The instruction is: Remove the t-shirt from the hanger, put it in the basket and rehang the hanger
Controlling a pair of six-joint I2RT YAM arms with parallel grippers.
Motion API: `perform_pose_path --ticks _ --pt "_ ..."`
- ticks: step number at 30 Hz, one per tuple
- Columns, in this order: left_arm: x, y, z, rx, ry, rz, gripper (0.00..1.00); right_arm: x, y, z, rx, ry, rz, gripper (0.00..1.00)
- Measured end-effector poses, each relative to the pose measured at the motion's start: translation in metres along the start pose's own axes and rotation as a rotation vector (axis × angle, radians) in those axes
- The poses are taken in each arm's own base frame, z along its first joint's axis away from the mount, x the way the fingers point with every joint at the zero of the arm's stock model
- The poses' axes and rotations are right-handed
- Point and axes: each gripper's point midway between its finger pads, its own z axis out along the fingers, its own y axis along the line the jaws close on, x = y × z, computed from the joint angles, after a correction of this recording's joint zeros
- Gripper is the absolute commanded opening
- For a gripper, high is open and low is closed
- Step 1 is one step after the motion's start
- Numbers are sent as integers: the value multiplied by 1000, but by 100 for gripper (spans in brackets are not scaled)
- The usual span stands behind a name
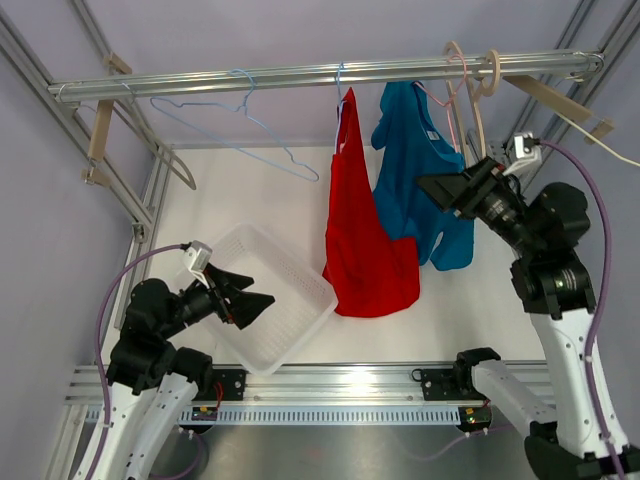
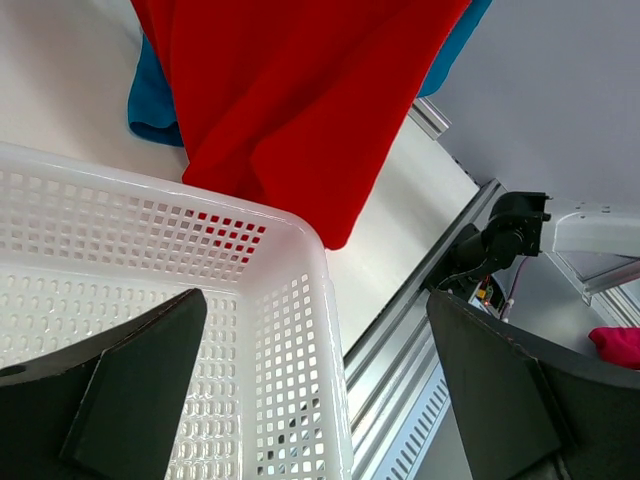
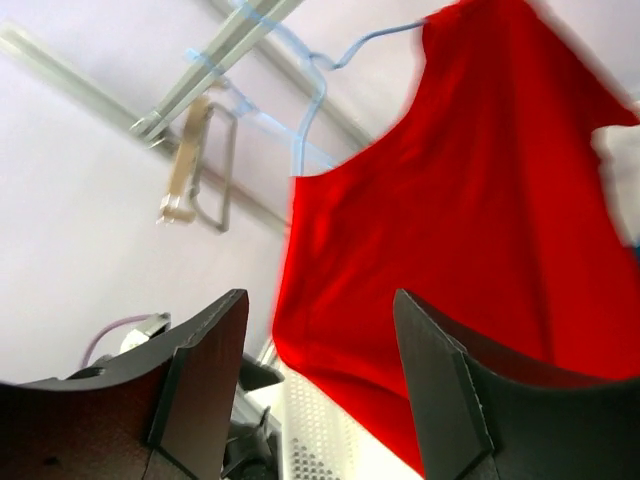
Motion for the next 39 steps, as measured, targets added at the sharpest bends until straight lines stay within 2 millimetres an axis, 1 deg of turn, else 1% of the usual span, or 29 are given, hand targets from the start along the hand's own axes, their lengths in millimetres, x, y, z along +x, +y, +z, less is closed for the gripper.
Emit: perform_pose_path --ticks 1,4,6,7,8,9,11,12,16,20,22,24,35,38,39 --pt "0 0 0 0 -1 0 99 2 7 10 -19 21 6 68" --pt "0 0 0 -1 -1 0 99 3 38 42 -91 71 -10 65" --pt "0 0 0 -1 -1 0 99 -7 59 64 -134 70 -31 61" --pt "0 0 0 -1 -1 0 99 -11 63 70 -146 59 -42 59" --pt "0 0 0 -1 -2 0 99 -17 68 81 -154 52 -49 55" --pt "0 0 0 -1 -1 0 99 -21 69 89 -154 42 -54 51" --pt "0 0 0 -2 -2 0 99 -24 70 105 -156 34 -56 51" --pt "0 0 0 -2 -2 0 99 -21 70 113 -154 40 -53 52" --pt "-1 1 0 -3 -3 0 99 2 64 145 -139 100 -39 53" --pt "-1 0 0 -3 -3 1 99 31 54 173 -106 163 -32 53" --pt "-1 0 -1 -2 -6 3 99 41 48 181 -86 180 -33 53" --pt "-1 -1 -1 0 -9 5 99 45 44 185 -66 182 -34 53" --pt "-2 -1 -2 2 -14 9 99 33 30 193 6 107 -47 53" --pt "-2 -1 -2 2 -14 9 99 37 26 201 12 112 -44 48" --pt "-2 -1 -2 2 -14 9 99 39 24 205 15 116 -40 45"
